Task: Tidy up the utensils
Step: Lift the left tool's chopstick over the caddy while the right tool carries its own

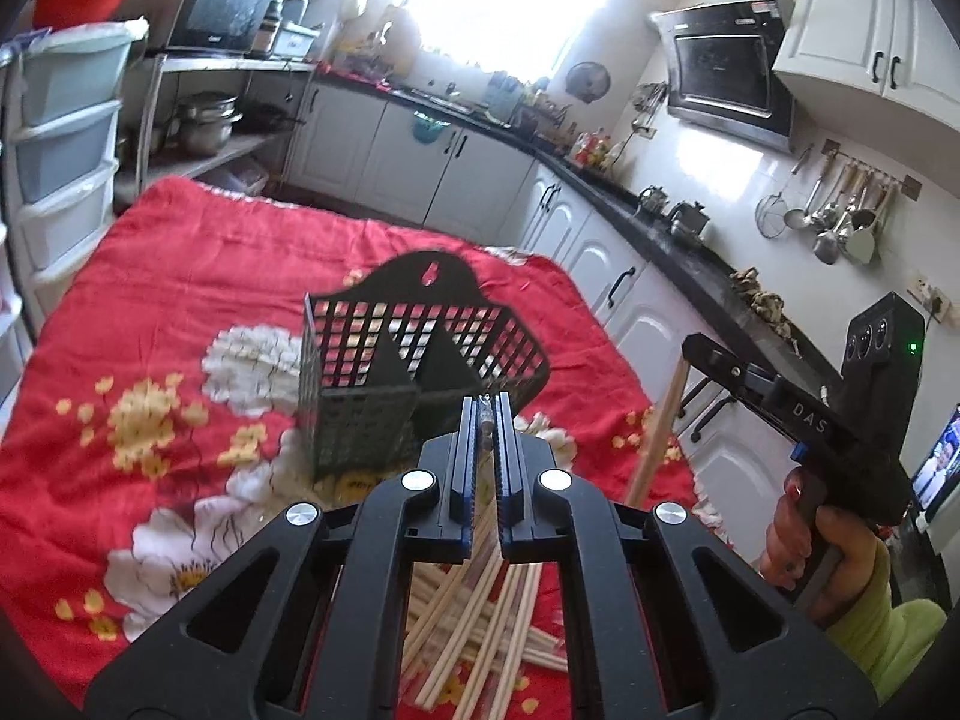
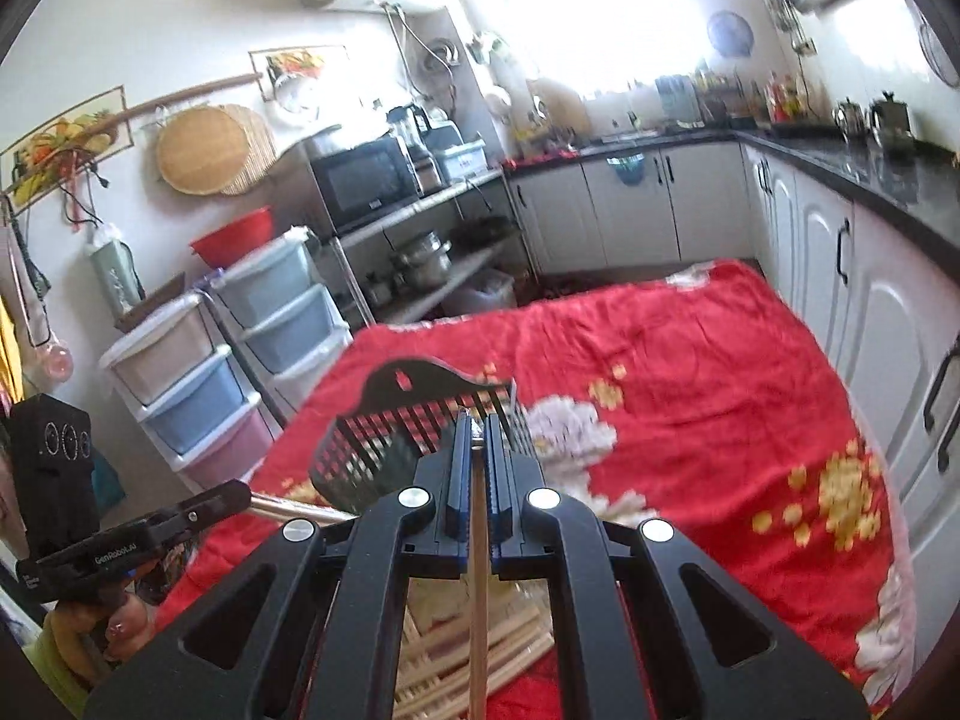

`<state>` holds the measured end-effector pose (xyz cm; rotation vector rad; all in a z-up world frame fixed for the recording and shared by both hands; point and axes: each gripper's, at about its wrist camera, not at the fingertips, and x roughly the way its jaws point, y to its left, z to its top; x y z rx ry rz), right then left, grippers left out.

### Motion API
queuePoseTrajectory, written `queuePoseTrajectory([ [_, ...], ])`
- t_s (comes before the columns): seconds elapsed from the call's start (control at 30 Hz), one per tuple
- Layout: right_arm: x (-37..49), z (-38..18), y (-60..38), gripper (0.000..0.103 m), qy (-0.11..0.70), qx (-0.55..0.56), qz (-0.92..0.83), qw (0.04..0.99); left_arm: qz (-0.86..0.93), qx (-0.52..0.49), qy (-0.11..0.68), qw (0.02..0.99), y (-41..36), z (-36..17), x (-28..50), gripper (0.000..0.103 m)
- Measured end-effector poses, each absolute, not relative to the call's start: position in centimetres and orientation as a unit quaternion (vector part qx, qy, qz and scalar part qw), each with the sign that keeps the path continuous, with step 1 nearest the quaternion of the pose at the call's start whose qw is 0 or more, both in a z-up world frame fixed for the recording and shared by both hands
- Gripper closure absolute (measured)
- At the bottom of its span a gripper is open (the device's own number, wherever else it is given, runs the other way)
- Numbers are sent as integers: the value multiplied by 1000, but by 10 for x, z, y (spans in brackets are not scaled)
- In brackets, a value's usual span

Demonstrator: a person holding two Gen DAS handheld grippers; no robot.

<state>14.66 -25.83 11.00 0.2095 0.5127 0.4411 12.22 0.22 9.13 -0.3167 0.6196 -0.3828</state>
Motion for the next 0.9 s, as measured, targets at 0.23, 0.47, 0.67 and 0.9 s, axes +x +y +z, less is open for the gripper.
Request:
queuePoseTrajectory([
  [0.23, 152, 148, -251, 99, 202, 98, 228, 947, -200, -160, 271, 928, 7, 122, 122, 101],
  [0.47, 167, 179, -248, 99, 162, 107, 230, 954, -195, -159, 228, 940, 18, 158, 119, 100],
  [0.67, 183, 208, -244, 99, 125, 115, 229, 959, -180, -160, 207, 948, 28, 175, 121, 101],
  [0.9, 203, 224, -240, 99, 92, 122, 218, 964, -159, -159, 208, 952, 32, 175, 134, 100],
])
